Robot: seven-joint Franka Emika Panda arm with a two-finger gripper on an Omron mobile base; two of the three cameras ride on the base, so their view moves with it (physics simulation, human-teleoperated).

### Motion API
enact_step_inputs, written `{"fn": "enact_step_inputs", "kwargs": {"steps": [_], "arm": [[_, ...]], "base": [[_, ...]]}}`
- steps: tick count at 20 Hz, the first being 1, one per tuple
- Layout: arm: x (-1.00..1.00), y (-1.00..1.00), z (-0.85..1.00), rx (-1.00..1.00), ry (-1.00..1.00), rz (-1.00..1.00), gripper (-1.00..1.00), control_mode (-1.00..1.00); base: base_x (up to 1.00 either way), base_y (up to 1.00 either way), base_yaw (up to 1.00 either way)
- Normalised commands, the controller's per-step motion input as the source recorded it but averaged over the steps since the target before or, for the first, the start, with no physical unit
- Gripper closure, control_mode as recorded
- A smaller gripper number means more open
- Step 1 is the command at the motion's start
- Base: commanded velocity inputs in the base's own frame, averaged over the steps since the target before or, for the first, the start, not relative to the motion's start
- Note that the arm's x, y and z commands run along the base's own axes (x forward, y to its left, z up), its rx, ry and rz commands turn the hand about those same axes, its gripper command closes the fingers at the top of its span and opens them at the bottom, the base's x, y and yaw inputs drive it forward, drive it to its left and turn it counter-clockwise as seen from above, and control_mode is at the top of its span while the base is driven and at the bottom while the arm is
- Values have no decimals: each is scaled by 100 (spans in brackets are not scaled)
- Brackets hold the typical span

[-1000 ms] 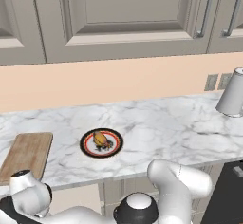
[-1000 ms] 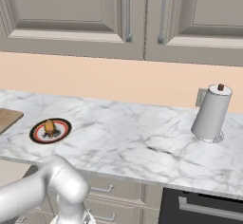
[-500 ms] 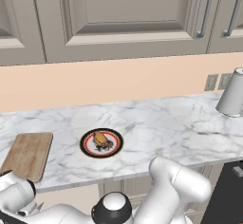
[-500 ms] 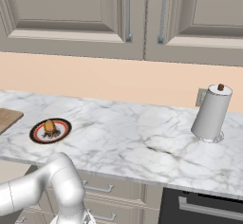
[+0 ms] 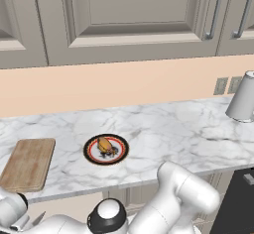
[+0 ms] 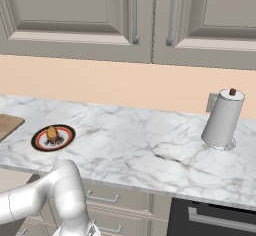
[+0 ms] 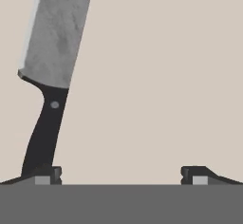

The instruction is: Pick up the knife from the drawer and place it on the cutting board. Then place the meat from the plate to the cutting board.

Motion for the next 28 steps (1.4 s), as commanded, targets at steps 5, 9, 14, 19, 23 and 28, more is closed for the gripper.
{"fn": "enact_step_inputs", "kwargs": {"steps": [5, 9, 14, 19, 23, 28], "arm": [[-3, 4, -21, -1, -15, 1, -100, -100], [0, 0, -22, 0, -15, 0, -100, -100], [0, -2, -19, 0, -8, 1, -100, -100], [0, -3, -21, 0, -1, 6, -100, -100], [1, -1, -12, 0, 0, 5, -100, -100], [0, 7, 0, 1, -1, 1, -100, -100]], "base": [[0, 0, 0], [0, 0, 0], [0, 0, 0], [0, 0, 0], [0, 0, 0], [0, 0, 0]]}}
